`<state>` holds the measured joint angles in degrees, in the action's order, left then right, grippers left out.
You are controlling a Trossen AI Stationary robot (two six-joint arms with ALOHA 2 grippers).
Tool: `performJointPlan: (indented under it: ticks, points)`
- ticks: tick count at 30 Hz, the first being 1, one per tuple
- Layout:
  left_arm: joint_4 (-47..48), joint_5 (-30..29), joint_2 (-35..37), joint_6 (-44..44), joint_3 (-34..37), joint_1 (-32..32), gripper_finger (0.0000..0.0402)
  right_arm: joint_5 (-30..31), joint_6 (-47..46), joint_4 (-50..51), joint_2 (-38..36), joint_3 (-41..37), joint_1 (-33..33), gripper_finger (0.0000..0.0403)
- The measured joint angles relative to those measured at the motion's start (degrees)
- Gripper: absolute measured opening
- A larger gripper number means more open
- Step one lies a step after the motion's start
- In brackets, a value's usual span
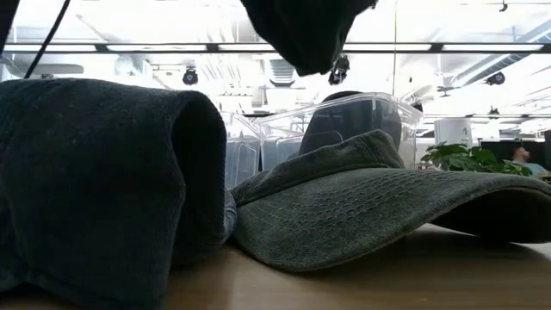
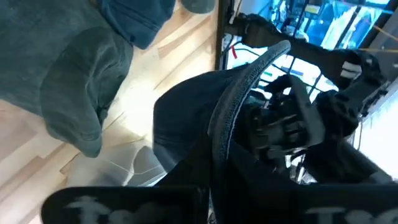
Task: Pick & Place hat
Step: Put the right blue cap into the right transparent bin
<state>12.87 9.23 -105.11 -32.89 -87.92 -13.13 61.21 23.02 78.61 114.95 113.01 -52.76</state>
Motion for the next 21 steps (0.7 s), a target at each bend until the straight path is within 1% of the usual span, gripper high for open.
performJointPlan:
  ticks: [3, 5, 8, 15, 19, 21]
  points:
    - [3.5, -1.6, -1.2, 0.2, -0.1, 0.0, 0.0106, -0.3, 0.2, 0.0, 0.3, 0.0, -0.2, 0.0013]
    - [5.0, -2.3, -1.6, -0.3, 0.0, 0.0, 0.0106, -1.7, -1.8, 0.0, 0.3, 0.0, -0.2, 0.0013]
    - [5.2, -2.5, -0.8, -1.3, -0.1, -0.4, 0.0106, -4.0, -5.1, -0.1, 0.3, -0.5, -0.2, 0.0013]
    - [5.1, -2.8, 1.3, 1.7, -2.1, -1.6, 0.0106, -4.2, -4.8, -0.1, 0.3, -4.5, 0.4, 0.0013]
    - [14.2, -2.8, 2.4, 5.0, -2.2, -2.2, 0.0106, -4.2, -5.0, 0.0, 0.3, -5.7, 0.6, 0.0013]
    - [17.7, -4.3, 3.5, 5.2, -1.8, -2.4, 0.0106, -4.2, -5.0, -0.2, 0.3, -5.8, 0.6, 0.0013]
